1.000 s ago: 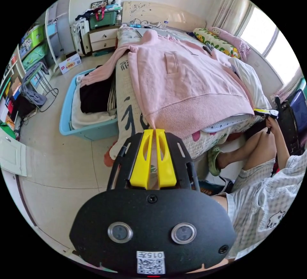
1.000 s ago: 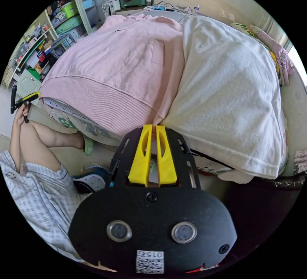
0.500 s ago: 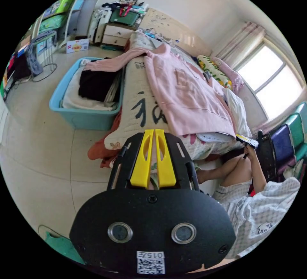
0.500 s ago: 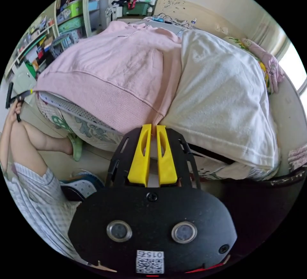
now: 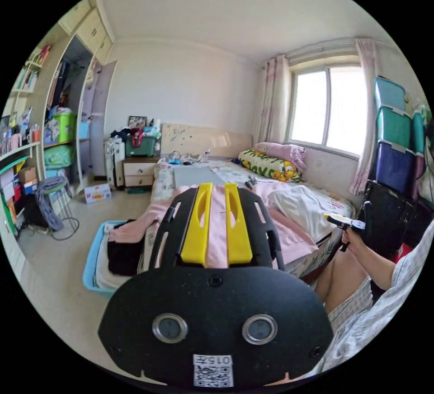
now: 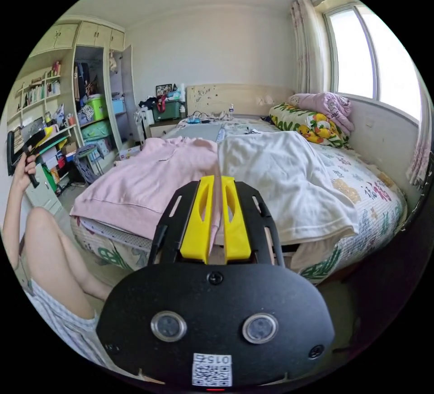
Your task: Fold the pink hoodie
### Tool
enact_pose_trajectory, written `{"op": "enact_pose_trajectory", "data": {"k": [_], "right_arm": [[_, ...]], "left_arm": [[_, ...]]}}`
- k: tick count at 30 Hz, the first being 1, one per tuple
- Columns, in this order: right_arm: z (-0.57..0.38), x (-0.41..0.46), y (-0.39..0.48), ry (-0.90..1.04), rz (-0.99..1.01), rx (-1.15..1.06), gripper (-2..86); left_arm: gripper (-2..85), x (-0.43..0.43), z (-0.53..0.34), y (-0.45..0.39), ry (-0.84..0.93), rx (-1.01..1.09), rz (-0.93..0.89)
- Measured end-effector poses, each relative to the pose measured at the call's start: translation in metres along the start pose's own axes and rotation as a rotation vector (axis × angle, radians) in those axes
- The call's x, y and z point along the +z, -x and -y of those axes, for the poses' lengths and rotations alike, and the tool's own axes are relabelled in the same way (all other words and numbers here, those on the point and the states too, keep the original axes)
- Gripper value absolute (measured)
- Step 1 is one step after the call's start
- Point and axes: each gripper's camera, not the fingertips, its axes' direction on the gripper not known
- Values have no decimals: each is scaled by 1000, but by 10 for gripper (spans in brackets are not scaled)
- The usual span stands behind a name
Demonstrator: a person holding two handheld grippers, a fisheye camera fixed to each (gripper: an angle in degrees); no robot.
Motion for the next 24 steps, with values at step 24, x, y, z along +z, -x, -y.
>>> {"op": "enact_pose_trajectory", "data": {"k": [24], "right_arm": [[78,343,-453,-181,265,978,118]], "left_arm": [[59,428,-120,-216,967,379,-313]]}}
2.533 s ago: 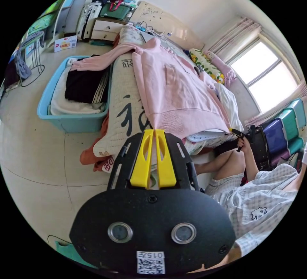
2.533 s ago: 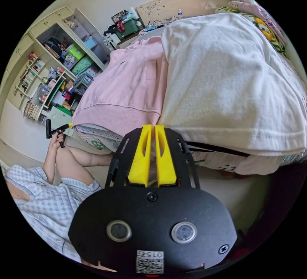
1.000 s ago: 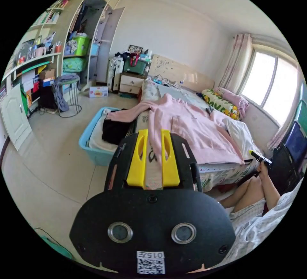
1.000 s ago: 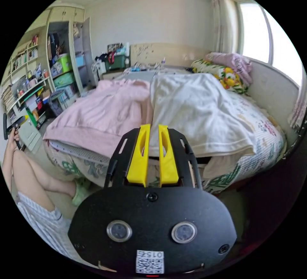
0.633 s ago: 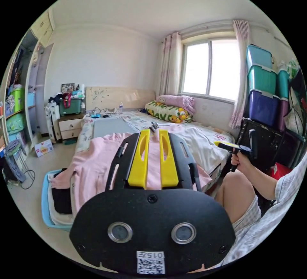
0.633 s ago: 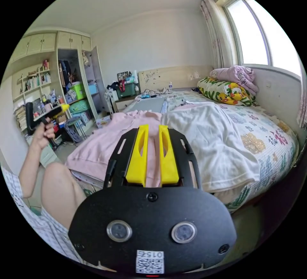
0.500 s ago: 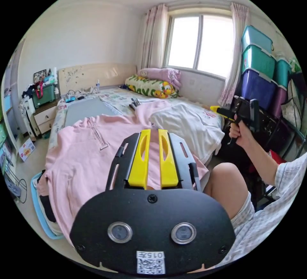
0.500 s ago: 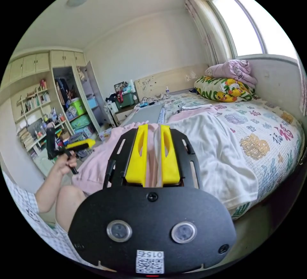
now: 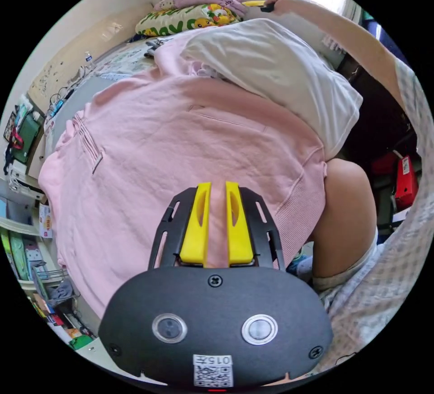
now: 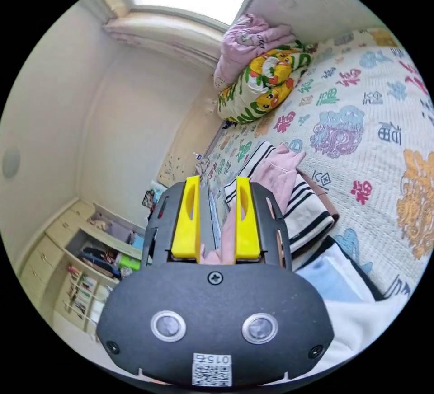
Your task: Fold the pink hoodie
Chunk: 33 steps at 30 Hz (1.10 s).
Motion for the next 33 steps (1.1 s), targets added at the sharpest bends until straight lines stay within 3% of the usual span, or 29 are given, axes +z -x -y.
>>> {"op": "enact_pose_trajectory", "data": {"k": [4,8,14,19,24,33], "right_arm": [[0,51,-61,-46,-220,-59,130],[-10,96,-104,-7,-257,-104,130],[-1,117,-106,12,-375,-161,88],[0,114,-95,-105,-463,-199,121],[18,136,-96,-30,-494,-190,131],[40,135,-53,-127,-456,-321,41]], "left_arm": [[51,7,-7,28,-24,-52,-152],[16,12,-3,26,-30,15,-102],[8,15,-1,32,-37,28,-96],[8,10,-2,41,-24,35,-112],[9,2,-6,50,-20,59,-102],[11,-20,-8,83,-19,38,-135]]}}
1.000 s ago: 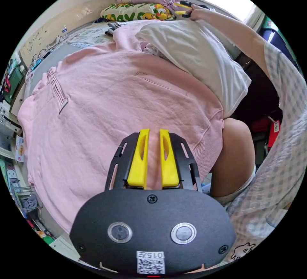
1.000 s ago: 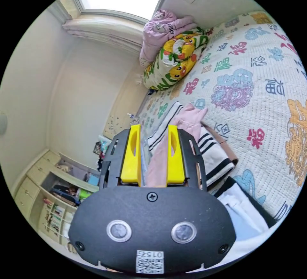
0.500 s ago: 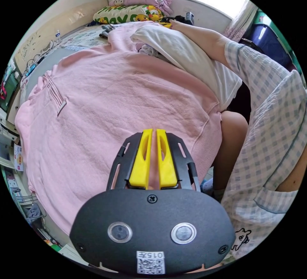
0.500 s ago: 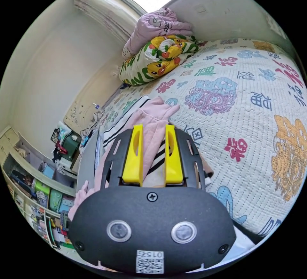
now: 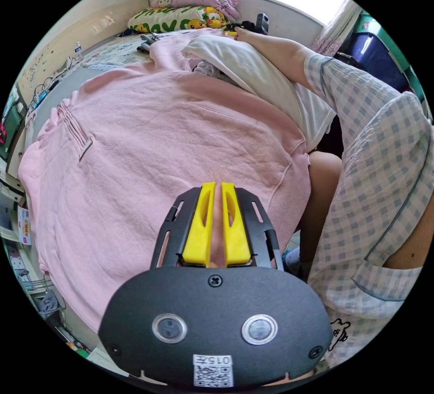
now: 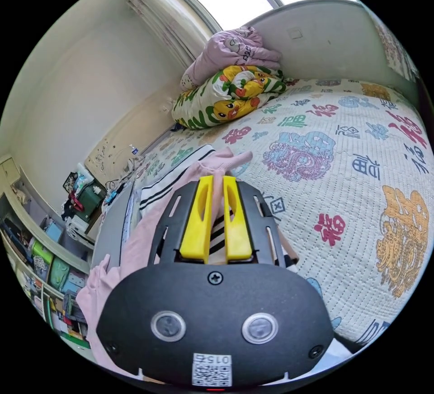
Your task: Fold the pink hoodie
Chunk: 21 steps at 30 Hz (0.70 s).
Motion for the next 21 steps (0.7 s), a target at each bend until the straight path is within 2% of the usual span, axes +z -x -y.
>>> {"op": "enact_pose_trajectory", "data": {"k": [2,4,7,12,15,17,19,21], "right_arm": [[1,-32,20,-127,103,-60,24],[11,-63,44,-209,95,-144,17],[26,-120,113,-352,159,-342,12],[22,-225,245,-343,461,-625,8],[-21,-281,306,-257,665,-756,7],[-72,-298,339,-107,792,-802,6],[-116,-291,358,78,842,-848,6],[-162,-277,374,269,841,-936,6]], "left_arm": [[12,-10,0,5,9,-5,15],[15,-22,-1,8,2,-15,9],[22,-50,-6,14,-90,-44,-27],[60,-116,-35,60,-344,-223,-70],[94,-161,-85,118,-621,-454,-207],[111,-180,-139,164,-848,-664,-352],[120,-188,-176,185,-974,-794,-384],[132,-194,-200,199,-1027,-889,-372]]}}
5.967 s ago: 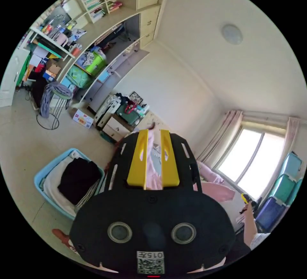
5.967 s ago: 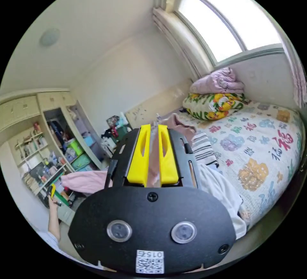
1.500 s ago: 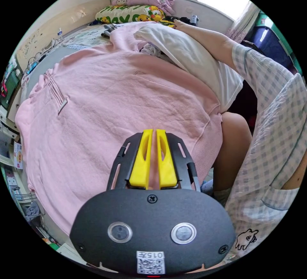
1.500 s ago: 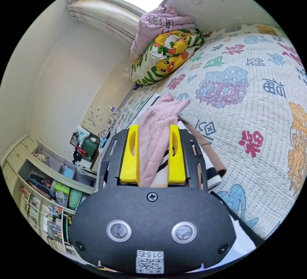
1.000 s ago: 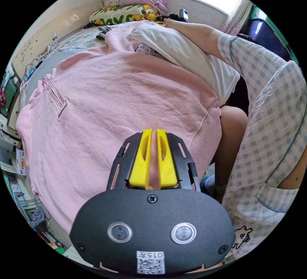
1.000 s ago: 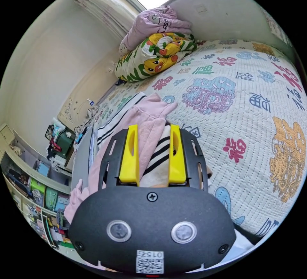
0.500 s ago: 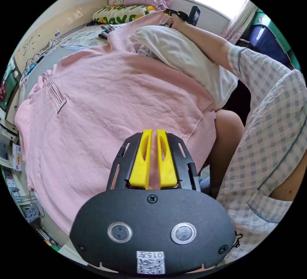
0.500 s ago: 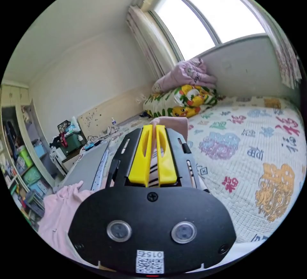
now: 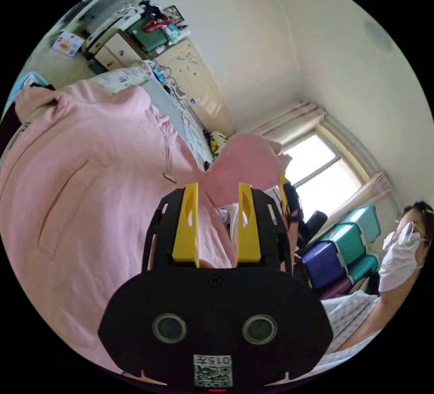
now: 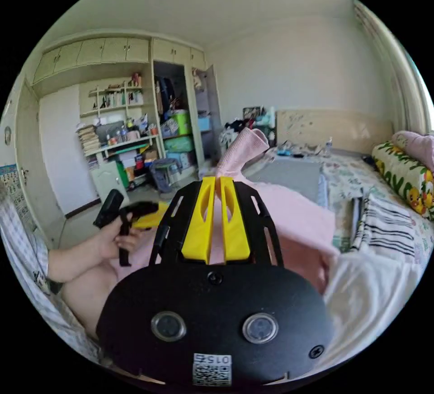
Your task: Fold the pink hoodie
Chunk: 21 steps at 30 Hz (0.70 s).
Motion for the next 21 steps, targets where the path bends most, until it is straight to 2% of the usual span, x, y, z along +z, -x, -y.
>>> {"op": "enact_pose_trajectory", "data": {"k": [2,4,9,13,17,21], "right_arm": [[-20,42,24,230,15,-82,6],[-33,56,36,336,-47,-159,6],[-23,37,21,367,8,-186,6],[-2,6,2,402,4,-262,8],[15,-16,-15,484,42,-308,10],[27,-44,-37,493,103,-287,8]], "left_arm": [[157,-10,11,17,-17,-80,34],[168,-12,19,26,-18,-117,27],[166,-17,39,14,-23,-44,123],[163,-4,49,5,88,5,220],[169,12,52,-19,168,144,387],[160,35,48,-19,305,152,364]]}}
